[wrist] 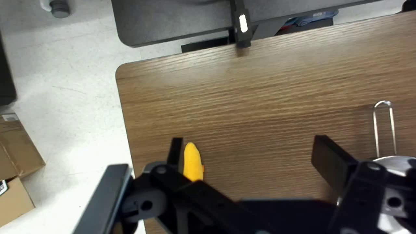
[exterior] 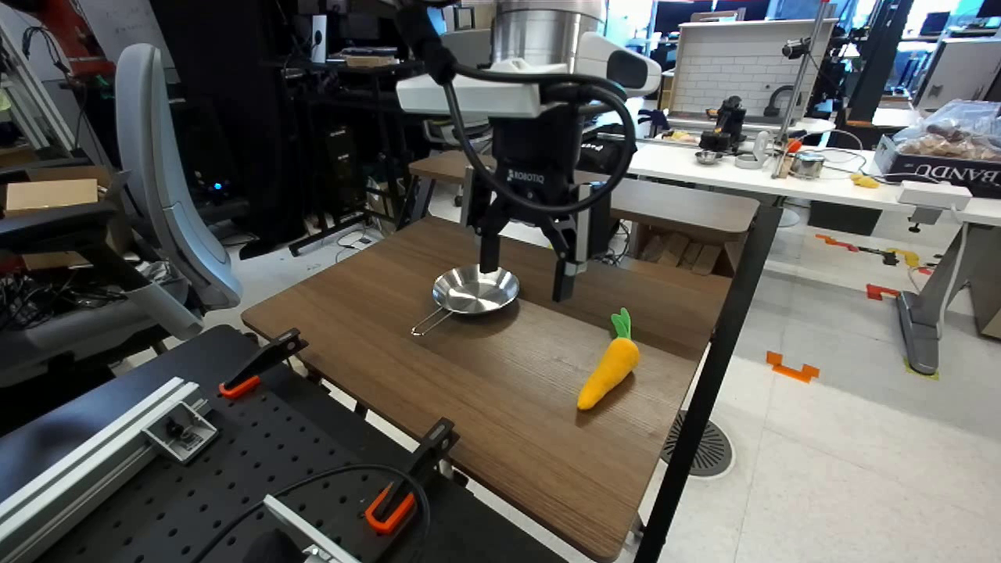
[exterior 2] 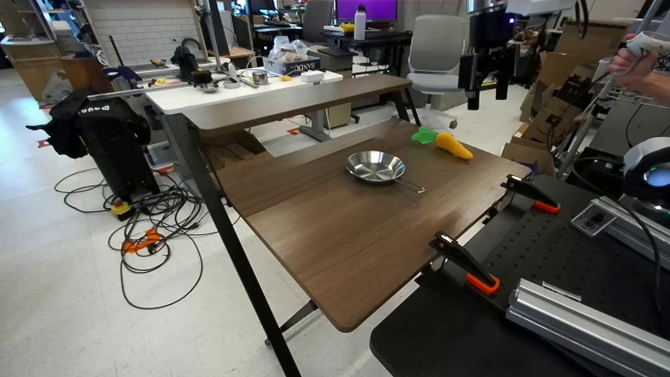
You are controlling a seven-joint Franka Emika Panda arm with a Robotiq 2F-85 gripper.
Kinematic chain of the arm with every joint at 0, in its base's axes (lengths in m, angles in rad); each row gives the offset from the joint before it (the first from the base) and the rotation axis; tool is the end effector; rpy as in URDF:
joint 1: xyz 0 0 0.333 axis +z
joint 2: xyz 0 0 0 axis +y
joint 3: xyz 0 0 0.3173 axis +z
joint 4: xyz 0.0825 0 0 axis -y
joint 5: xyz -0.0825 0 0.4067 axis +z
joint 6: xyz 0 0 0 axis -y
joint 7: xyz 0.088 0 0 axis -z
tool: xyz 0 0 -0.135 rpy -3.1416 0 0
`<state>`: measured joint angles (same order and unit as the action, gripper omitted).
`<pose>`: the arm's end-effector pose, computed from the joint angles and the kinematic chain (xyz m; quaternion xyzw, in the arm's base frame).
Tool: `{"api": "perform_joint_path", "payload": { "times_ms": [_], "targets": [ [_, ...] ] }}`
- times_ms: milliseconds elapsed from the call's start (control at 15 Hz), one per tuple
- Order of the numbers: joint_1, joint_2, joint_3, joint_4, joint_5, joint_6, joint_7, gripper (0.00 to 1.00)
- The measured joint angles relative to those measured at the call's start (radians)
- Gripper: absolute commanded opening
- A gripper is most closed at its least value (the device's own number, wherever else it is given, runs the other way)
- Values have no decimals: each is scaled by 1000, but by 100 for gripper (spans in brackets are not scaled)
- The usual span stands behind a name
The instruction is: Put the carrot plushie into the pan
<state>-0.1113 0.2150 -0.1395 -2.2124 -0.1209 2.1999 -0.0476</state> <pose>0.5141 -0.1405 0.2224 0.9900 -0.0600 -0.1204 0.0420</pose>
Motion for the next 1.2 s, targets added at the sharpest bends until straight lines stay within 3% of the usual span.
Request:
{"api": "perform_joint_path", "payload": {
  "times_ms": [533,1200],
  "targets": [
    [-49,156,-16,139,-22,73,-54,100],
    [-48,337,-6,291,-23,101,-65,100]
  ]
}}
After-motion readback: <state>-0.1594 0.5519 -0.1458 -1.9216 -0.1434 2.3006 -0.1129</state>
